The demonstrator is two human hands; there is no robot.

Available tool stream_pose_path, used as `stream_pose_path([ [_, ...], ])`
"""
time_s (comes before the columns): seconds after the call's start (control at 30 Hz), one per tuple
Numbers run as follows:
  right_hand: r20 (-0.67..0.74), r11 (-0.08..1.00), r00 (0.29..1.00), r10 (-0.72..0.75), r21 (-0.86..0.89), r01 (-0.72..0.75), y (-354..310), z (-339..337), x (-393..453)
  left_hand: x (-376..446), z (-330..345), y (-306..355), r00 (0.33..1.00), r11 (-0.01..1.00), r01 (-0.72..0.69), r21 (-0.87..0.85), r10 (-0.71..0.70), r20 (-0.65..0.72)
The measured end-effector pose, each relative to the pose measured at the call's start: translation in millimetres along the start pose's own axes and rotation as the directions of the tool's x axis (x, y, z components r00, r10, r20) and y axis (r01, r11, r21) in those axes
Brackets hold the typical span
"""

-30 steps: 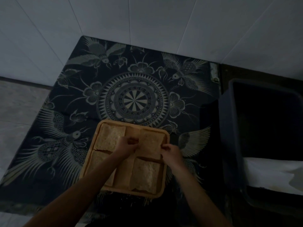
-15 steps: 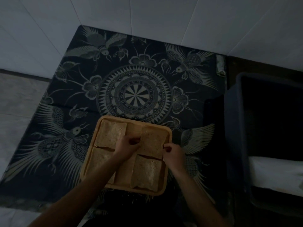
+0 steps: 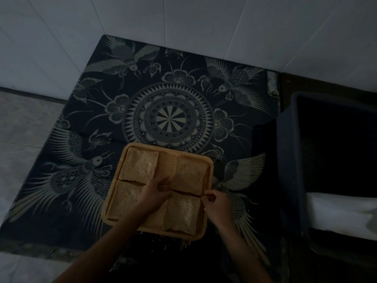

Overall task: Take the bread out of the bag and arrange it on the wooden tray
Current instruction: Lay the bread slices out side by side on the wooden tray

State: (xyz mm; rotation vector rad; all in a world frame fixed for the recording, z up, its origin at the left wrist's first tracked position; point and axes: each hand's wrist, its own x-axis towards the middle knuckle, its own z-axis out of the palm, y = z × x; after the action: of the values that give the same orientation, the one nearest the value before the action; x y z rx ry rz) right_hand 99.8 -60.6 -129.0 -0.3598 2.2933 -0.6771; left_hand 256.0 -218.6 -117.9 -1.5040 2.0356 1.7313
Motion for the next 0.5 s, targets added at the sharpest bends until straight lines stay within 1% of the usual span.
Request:
stream_pose_path([
  [0.1,0.007,1.000,1.000,-0.004,-0.014,0.004,6,4,-10,-8,5,-9,1.000,1.000,0.019,0.022,-0.019,-0.013],
  [0.2,0.035,0.999,0.999,0.002,0.042,-0.003,7,8,-14,-14,6,-12,0.999,0.999,0.026,0.022,-0.025,-0.029],
  [0.33,0.011,0.998,0.999,-0.031,0.061,0.030,6,11,-16,-16,7,-15,0.999,1.000,0.029,0.007,-0.029,-0.040],
  [0.5,0.009,0.997,0.999,-0.037,0.075,0.036,5,12,-19,-16,8,-18,0.998,1.000,0.006,0.014,-0.005,-0.064],
])
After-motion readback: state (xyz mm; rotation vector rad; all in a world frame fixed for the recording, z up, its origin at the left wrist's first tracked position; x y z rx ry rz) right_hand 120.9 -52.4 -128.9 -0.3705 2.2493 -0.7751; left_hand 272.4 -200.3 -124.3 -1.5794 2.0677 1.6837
